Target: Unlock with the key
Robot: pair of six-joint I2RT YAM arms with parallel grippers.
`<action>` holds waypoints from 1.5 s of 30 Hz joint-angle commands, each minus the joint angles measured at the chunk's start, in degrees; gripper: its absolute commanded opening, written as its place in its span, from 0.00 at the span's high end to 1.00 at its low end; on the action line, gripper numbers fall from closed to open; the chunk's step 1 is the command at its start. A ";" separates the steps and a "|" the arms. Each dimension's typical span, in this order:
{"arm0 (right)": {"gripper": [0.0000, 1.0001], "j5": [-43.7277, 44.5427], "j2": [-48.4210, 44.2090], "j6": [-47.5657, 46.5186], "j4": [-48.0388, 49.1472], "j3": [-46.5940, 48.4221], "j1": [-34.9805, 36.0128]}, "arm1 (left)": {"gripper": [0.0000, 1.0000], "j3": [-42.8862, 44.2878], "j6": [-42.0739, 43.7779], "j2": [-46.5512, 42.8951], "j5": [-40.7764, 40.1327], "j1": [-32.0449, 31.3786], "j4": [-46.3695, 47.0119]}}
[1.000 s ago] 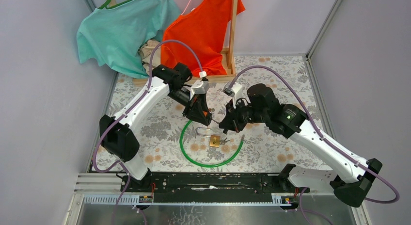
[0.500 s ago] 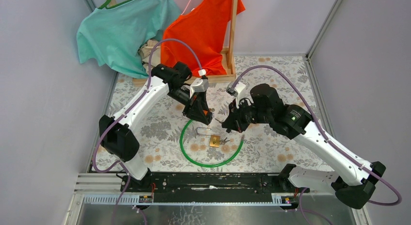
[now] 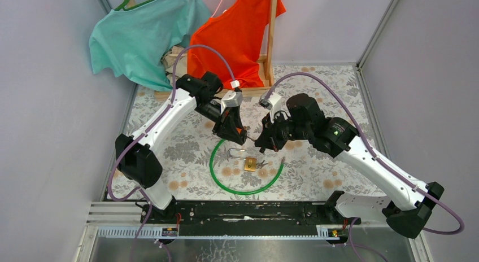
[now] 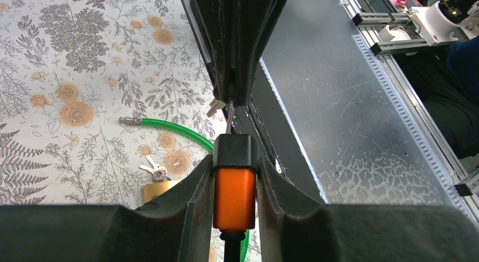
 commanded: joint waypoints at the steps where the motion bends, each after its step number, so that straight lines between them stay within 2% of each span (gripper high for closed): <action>1: 1.00 -1.12 0.37 -0.86 2.69 2.50 0.44 | 0.99 1.50 -0.64 -0.16 3.25 -0.04 -0.91; 21: 1.00 -3.75 -0.89 0.48 5.10 1.22 0.43 | 0.99 1.64 -0.44 0.23 2.83 -0.05 -0.89; 31: 1.00 -2.30 1.06 -0.14 4.63 1.33 0.42 | 0.98 2.02 -1.04 -0.32 3.24 -0.04 -0.89; 45: 1.00 -0.36 -1.65 0.07 3.90 -2.71 0.44 | 0.99 2.78 -1.93 -1.07 3.93 -0.05 -0.91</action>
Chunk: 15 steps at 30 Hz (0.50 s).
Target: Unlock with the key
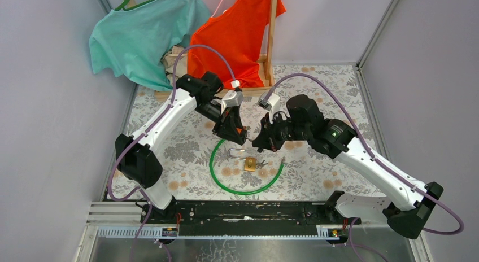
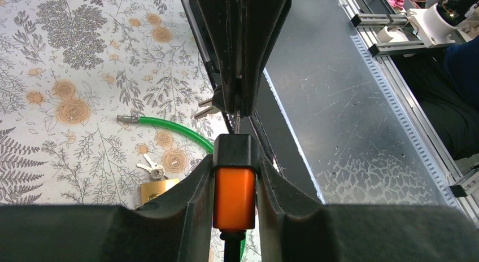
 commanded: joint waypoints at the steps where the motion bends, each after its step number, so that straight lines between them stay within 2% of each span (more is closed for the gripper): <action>1: 1.00 1.60 -1.61 -0.37 -0.50 -0.27 0.44 | 0.99 2.56 -0.77 -1.15 4.06 -0.18 -0.93; 15: 1.00 1.58 0.95 -2.28 -3.75 5.52 0.44 | 0.98 1.87 -0.30 -0.77 2.43 -0.18 -0.95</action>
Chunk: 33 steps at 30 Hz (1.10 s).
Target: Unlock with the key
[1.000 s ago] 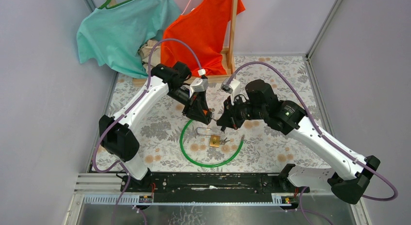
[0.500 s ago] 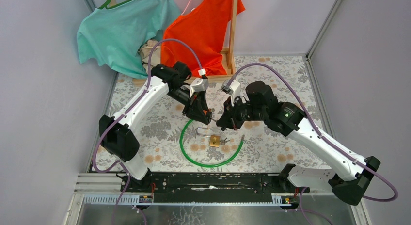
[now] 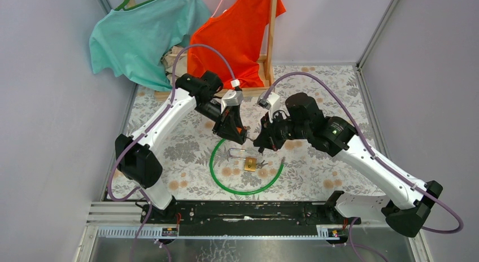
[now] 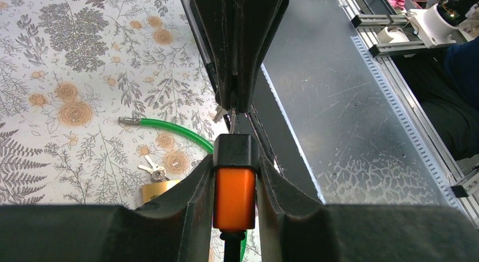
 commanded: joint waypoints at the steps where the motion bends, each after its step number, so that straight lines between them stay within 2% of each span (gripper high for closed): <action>1: 1.00 0.72 0.03 -1.30 -0.38 3.03 0.35 | 0.98 1.16 -0.19 -0.91 2.17 -0.18 -0.91; 17: 1.00 1.49 -1.55 -1.91 -4.91 4.40 0.41 | 0.98 0.75 -0.06 -1.33 1.92 -0.14 -0.91; 33: 1.00 -0.38 0.61 -0.61 -0.21 4.97 0.41 | 0.98 0.41 -0.64 -1.92 2.59 -0.26 -0.99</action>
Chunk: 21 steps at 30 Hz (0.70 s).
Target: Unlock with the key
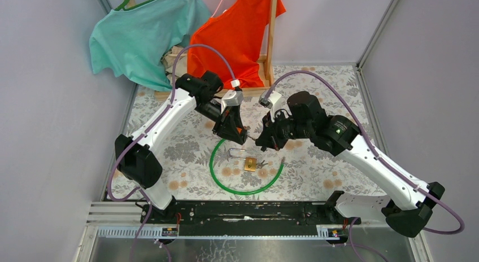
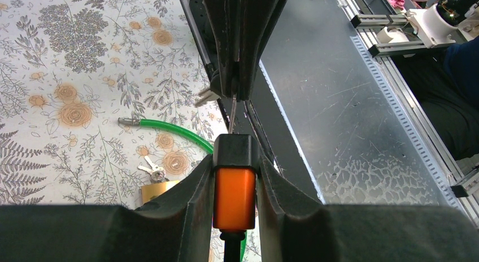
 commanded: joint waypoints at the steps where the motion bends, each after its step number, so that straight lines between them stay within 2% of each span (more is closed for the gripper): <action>1: 1.00 -1.31 0.66 0.36 3.57 2.35 0.40 | 0.98 0.36 -0.47 -1.78 2.49 -0.27 -0.99; 15: 1.00 -2.32 1.51 0.97 5.41 0.57 0.41 | 0.98 1.17 -0.78 -1.55 2.79 -0.27 -0.98; 21: 1.00 0.08 1.99 0.00 2.51 0.98 0.37 | 0.98 2.10 -1.30 -1.12 2.98 -0.27 -0.98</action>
